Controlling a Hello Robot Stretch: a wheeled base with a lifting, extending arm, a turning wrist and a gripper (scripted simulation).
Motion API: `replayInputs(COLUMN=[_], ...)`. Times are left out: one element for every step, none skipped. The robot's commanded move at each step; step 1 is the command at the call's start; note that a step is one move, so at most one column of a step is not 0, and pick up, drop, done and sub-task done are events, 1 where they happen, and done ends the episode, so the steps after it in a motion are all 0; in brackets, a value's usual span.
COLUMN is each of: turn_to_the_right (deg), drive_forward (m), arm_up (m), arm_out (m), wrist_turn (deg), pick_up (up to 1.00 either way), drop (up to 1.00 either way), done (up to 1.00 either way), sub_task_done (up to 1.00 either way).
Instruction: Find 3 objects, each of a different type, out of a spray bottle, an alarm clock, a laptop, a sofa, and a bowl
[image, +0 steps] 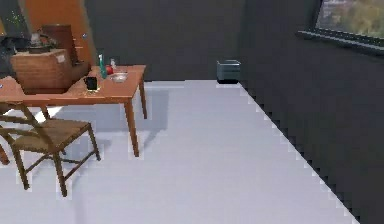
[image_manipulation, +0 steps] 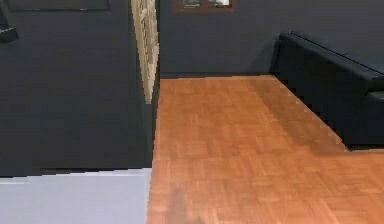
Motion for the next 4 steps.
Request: replayInputs(turn_to_the_right=[0.0, 3.0, 0.0, -45.0], drive_forward=[1.00, 0.00, 0.30, 0.00], arm_up=[0.00, 0.00, 0.00, 0.00], arm_out=[0.00, 0.00, 0.00, 0.00], wrist_turn=[0.0, 0.0, 0.0, 0.0], pick_up=[0.00, 0.00, 0.00, 0.00], drop=[0.00, 0.00, 0.00, 0.00], done=[0.00, 0.00, 0.00, 0.00], sub_task_done=[0.00, 0.00, 0.00, 0.00])
